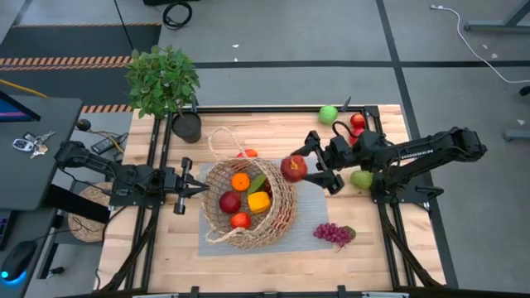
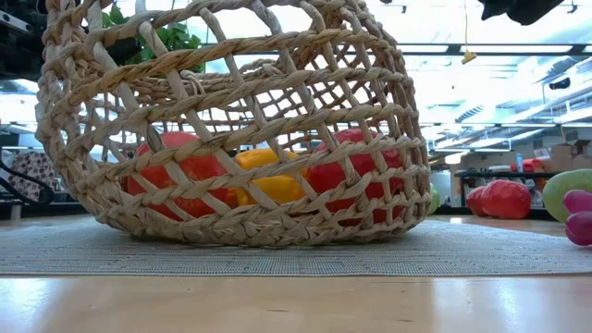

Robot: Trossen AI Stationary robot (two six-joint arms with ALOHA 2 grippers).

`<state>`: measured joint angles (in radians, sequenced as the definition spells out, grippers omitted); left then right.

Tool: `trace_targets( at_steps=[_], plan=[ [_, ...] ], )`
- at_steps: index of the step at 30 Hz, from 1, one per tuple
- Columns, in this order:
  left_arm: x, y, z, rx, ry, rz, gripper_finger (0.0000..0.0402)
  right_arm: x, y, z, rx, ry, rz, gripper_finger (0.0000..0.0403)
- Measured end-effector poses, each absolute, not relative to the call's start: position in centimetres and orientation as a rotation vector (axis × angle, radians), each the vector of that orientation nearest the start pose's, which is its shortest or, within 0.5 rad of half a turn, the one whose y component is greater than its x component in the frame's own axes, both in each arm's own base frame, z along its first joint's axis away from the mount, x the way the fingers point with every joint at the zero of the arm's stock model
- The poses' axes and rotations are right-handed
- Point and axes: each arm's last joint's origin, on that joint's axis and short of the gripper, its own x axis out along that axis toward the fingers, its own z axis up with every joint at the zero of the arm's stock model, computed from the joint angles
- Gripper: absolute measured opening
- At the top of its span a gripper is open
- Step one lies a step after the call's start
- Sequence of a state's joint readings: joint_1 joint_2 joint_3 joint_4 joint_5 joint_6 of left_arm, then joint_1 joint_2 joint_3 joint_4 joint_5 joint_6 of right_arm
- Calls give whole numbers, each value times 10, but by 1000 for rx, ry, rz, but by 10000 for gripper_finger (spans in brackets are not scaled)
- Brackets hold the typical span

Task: Build produce basket
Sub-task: Put the red apple into the brown woven basket

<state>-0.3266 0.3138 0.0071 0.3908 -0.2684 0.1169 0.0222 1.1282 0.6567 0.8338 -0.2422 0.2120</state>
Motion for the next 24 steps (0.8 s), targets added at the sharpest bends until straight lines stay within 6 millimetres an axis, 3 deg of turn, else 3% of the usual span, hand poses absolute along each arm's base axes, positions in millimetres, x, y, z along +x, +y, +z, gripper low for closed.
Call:
trace_targets(
  at_steps=[13,24],
  plan=[
    [112,-30,176,92,-84,-54,28,243,0,304,64,-210,-490,347],
    [112,-30,176,92,-83,-53,32,241,-1,298,-87,-87,-702,347]
  ],
)
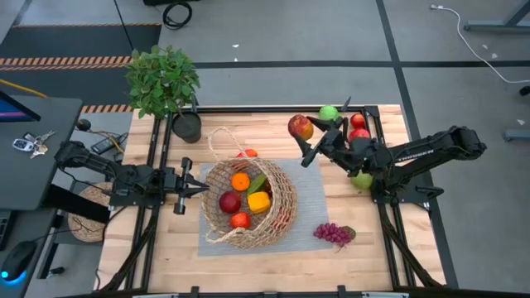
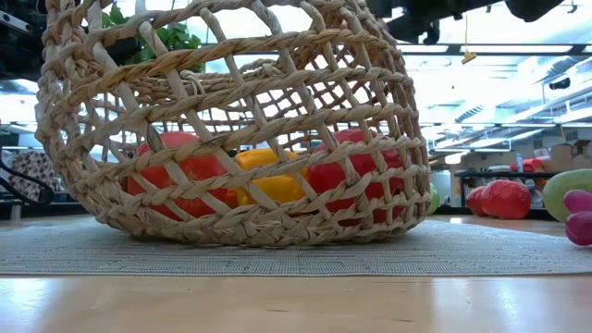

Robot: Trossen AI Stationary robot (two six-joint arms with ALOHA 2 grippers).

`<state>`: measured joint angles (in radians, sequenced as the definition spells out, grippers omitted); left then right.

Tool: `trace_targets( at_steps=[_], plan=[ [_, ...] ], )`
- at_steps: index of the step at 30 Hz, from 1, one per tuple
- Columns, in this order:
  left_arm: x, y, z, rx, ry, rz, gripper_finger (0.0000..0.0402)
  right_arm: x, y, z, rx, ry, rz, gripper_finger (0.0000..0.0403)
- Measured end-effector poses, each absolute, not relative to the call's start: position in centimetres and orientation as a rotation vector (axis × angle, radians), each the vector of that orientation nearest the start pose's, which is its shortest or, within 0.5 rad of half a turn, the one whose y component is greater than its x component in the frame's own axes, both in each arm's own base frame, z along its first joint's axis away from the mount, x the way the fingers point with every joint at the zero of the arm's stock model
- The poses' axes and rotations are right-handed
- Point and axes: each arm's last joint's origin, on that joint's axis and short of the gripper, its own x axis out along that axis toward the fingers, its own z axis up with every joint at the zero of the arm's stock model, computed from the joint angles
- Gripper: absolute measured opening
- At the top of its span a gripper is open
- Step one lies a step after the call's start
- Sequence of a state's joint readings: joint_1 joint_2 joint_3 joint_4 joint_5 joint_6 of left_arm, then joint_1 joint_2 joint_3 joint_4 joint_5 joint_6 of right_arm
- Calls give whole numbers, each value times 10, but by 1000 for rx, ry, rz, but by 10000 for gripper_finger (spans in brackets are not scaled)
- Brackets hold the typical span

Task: Build produce basket
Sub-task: Put the red apple into the brown woven basket

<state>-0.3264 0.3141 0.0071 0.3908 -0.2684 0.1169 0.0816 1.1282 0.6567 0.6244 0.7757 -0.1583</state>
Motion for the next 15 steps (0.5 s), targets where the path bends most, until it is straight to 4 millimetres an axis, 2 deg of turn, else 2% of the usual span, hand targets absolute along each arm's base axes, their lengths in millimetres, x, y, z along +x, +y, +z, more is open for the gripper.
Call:
trace_targets(
  at_steps=[8,11,15],
  plan=[
    [112,-30,176,92,-84,-54,31,248,17,288,-368,112,-870,347],
    [112,-30,176,92,-84,-53,35,258,31,291,-452,142,-813,347],
    [112,-30,176,92,-84,-53,35,276,47,308,-472,121,-666,346]
  ],
)
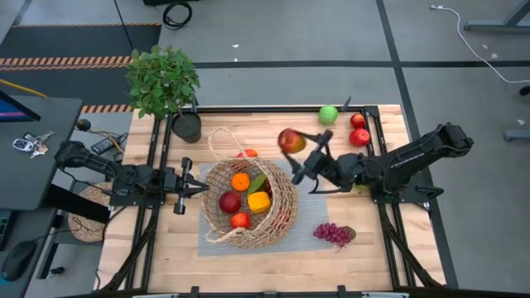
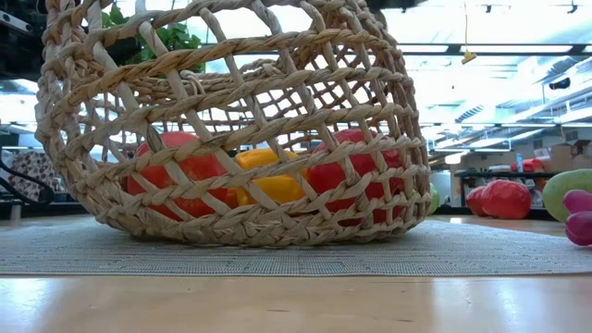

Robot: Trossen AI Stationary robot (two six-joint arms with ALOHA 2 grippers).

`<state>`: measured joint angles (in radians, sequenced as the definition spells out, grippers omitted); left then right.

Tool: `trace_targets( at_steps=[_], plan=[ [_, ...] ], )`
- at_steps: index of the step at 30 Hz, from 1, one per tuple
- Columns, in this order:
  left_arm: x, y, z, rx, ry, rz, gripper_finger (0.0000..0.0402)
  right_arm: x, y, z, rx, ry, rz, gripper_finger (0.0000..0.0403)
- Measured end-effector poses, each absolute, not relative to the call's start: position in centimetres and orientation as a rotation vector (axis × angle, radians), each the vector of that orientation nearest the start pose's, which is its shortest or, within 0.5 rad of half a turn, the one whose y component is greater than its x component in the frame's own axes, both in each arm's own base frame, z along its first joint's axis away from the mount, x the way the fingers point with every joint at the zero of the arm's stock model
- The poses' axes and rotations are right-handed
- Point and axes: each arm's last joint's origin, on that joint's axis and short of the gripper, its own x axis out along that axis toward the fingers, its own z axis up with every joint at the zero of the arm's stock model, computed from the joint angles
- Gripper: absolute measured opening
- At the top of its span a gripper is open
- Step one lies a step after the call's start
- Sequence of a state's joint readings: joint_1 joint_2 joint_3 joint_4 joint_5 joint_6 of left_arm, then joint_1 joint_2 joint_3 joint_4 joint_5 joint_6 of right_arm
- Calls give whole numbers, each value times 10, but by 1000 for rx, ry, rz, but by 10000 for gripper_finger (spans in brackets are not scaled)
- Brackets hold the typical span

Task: Build produce basket
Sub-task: Put the red apple into the brown woven basket

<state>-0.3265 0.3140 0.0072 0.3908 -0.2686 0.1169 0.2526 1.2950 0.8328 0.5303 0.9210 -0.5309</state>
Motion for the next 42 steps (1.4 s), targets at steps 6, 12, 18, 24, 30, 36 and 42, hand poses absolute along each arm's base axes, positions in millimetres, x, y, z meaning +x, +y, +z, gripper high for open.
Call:
trace_targets(
  at_steps=[6,12,18,24,30,36,42],
  plan=[
    [112,-30,176,92,-84,-53,28,312,61,323,-416,179,-364,346],
    [112,-30,176,92,-83,-54,34,355,71,320,-477,284,-284,346],
    [112,-30,176,92,-83,-53,33,392,78,327,-549,349,-225,346],
    [112,-30,176,93,-82,-53,28,422,80,324,-547,417,-69,346],
    [112,-30,176,92,-83,-53,36,445,75,305,-576,537,-11,346],
    [112,-30,176,92,-84,-53,31,455,71,289,-568,588,92,346],
    [112,-30,176,92,-83,-53,30,452,67,282,-547,649,171,346]
  ],
)
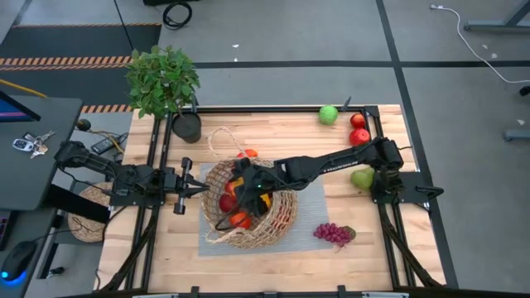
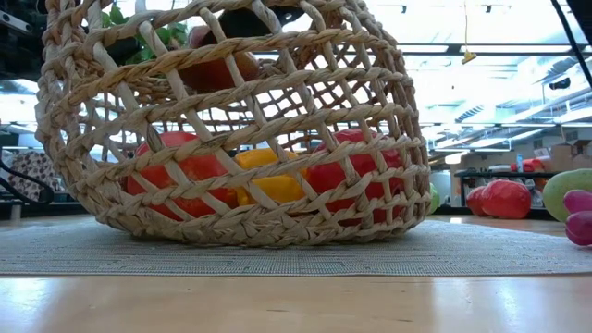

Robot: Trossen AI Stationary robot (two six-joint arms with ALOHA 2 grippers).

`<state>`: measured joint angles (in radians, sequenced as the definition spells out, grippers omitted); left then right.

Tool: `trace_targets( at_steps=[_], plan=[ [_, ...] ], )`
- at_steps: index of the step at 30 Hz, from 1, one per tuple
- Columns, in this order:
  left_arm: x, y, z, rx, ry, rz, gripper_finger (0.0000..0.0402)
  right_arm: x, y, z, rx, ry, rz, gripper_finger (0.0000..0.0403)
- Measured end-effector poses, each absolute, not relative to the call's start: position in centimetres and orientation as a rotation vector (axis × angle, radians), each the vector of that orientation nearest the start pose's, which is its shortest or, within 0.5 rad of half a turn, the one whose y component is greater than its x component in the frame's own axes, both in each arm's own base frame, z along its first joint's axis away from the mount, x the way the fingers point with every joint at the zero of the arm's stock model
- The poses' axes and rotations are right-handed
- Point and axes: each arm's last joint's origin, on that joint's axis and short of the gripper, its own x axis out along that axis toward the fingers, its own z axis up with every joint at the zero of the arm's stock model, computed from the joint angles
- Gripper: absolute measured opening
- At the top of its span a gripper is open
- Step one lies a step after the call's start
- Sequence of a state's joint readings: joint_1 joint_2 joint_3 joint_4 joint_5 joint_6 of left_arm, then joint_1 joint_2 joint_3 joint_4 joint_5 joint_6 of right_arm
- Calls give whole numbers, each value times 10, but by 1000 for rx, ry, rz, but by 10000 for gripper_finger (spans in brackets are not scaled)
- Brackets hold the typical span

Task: Build produce basket
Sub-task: Put the red apple into the brown woven basket, then put the green apple into the brown woven basket

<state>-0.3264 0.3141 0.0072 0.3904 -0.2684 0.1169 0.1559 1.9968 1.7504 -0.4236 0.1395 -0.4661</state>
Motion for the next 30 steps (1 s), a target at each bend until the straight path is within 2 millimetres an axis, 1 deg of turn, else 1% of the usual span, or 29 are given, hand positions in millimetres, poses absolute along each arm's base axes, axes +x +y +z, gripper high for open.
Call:
trace_targets(
  at_steps=[6,13,15,20,22,24,26,30],
  plan=[
    [112,-30,176,92,-83,-53,36,450,67,281,-543,672,187,346],
    [112,-30,176,92,-83,-53,28,449,65,274,-526,694,175,350],
    [112,-30,176,92,-83,-54,28,449,64,273,-508,702,166,358],
    [112,-30,176,92,-83,-53,34,449,63,273,-503,704,147,393],
    [112,-30,176,92,-83,-53,36,449,62,274,-514,707,120,397],
    [112,-30,176,92,-83,-53,35,449,62,277,-537,707,70,393],
    [112,-30,176,92,-83,-53,33,446,61,285,-554,697,32,392],
    [112,-30,176,92,-84,-53,28,436,59,314,-549,619,6,395]
  ],
)
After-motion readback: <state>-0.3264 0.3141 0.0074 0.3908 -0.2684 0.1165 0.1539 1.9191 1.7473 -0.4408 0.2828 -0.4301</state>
